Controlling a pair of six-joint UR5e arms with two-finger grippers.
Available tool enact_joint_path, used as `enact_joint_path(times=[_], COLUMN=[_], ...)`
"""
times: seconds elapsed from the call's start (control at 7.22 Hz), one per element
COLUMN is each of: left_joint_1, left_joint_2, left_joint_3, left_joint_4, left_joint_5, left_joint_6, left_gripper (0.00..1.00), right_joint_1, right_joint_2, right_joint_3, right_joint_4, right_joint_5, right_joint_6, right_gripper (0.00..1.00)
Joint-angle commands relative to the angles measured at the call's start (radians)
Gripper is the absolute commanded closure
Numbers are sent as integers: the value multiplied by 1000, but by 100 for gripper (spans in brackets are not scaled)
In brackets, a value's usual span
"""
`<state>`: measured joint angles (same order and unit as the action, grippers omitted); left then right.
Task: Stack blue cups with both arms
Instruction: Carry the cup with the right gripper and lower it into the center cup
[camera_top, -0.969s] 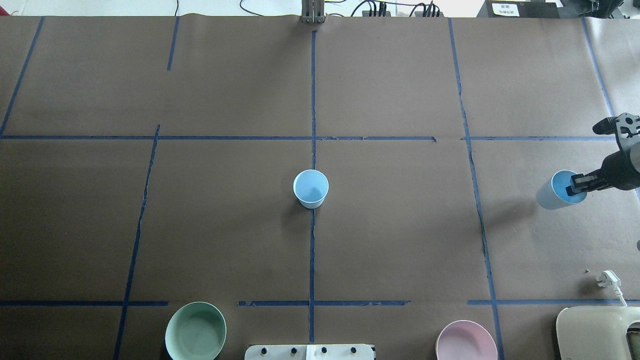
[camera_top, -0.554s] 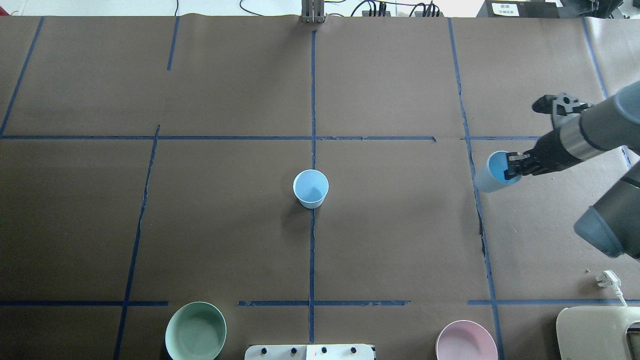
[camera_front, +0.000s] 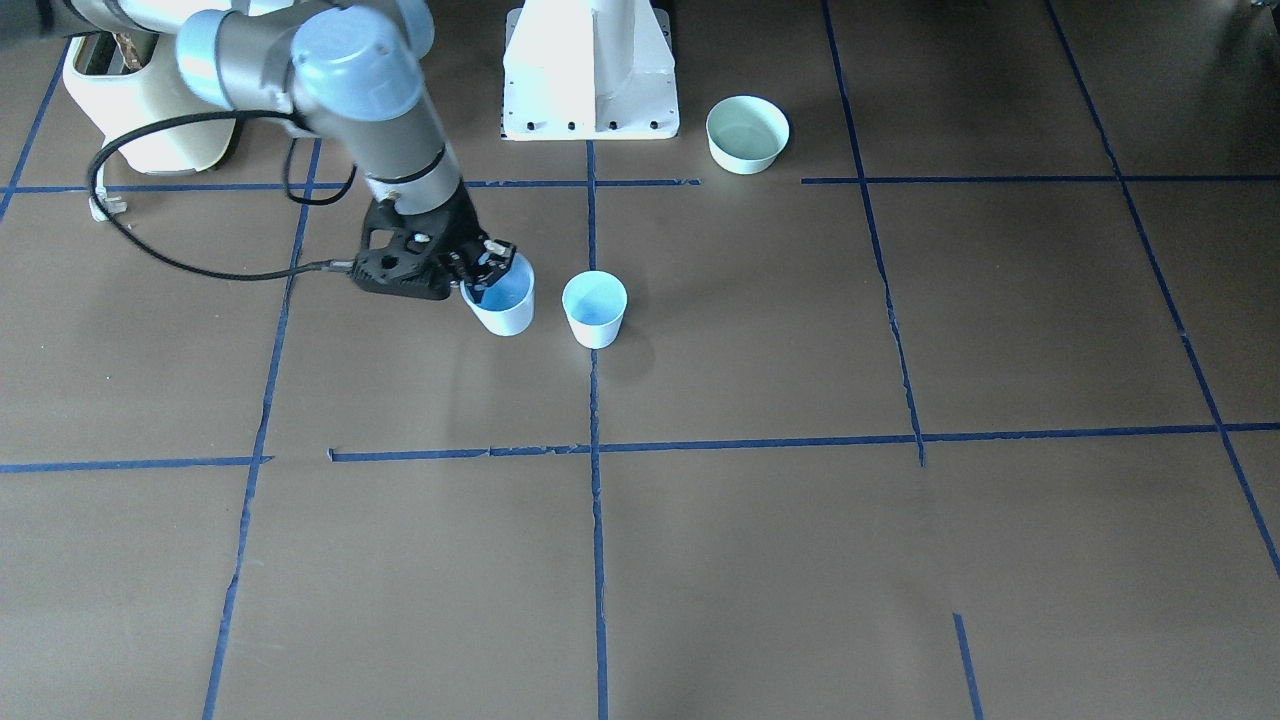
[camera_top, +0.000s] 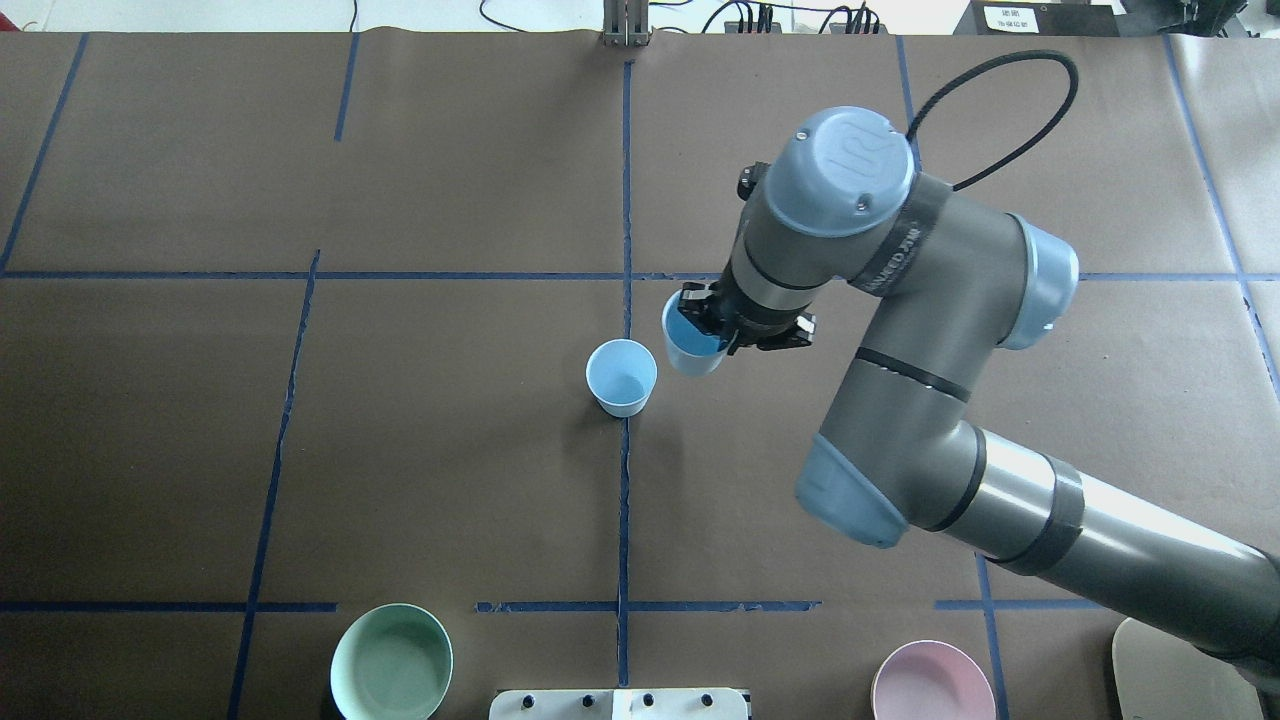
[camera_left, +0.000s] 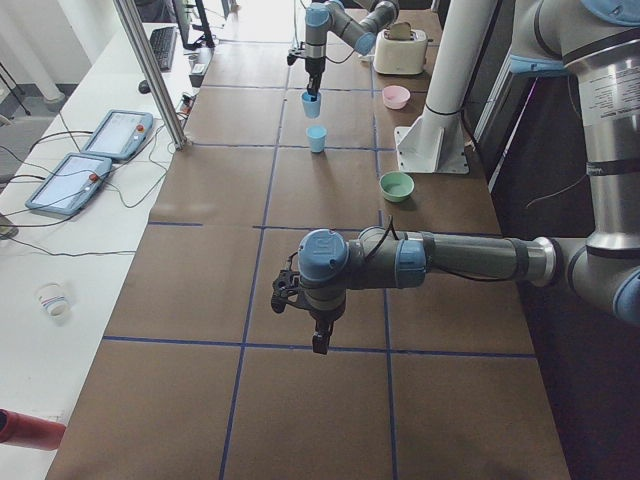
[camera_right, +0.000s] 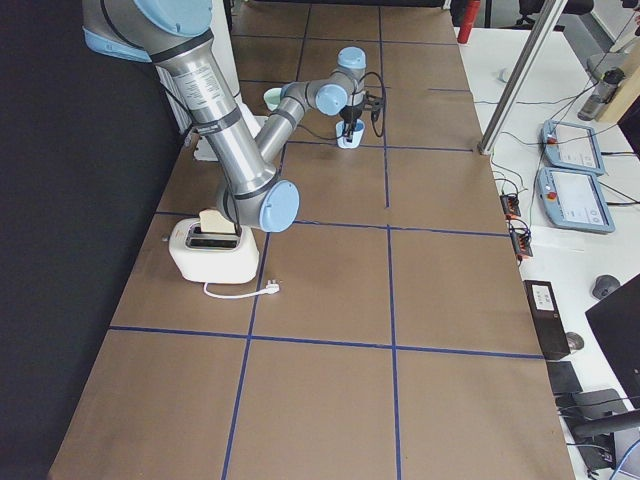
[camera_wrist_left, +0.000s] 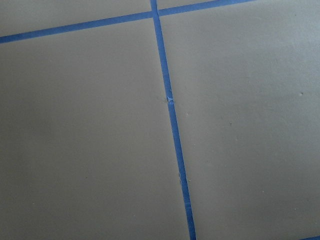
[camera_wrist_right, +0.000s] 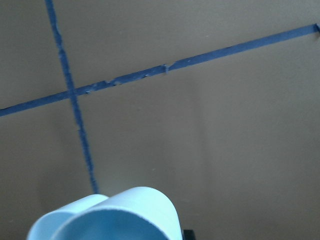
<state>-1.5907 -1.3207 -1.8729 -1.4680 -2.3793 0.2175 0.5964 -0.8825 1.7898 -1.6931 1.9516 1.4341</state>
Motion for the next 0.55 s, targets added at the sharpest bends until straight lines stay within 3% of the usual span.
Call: enact_joint_path(times=[0.0,0.42], left_joint_1=[0,0], left_joint_2=[-2,-3], left_joint_3=[0,0], left_joint_4=[0,0], left_joint_5=[0,0], left_joint_6=[-1,-6], left_gripper=[0,0], right_joint_1=[-79,-98], right_joint_2=[115,166], right_joint_3=[-15,-99], right_joint_4=[-106,-96], right_joint_5=[-93,-120], right_joint_6=[83,97], right_gripper=[100,100])
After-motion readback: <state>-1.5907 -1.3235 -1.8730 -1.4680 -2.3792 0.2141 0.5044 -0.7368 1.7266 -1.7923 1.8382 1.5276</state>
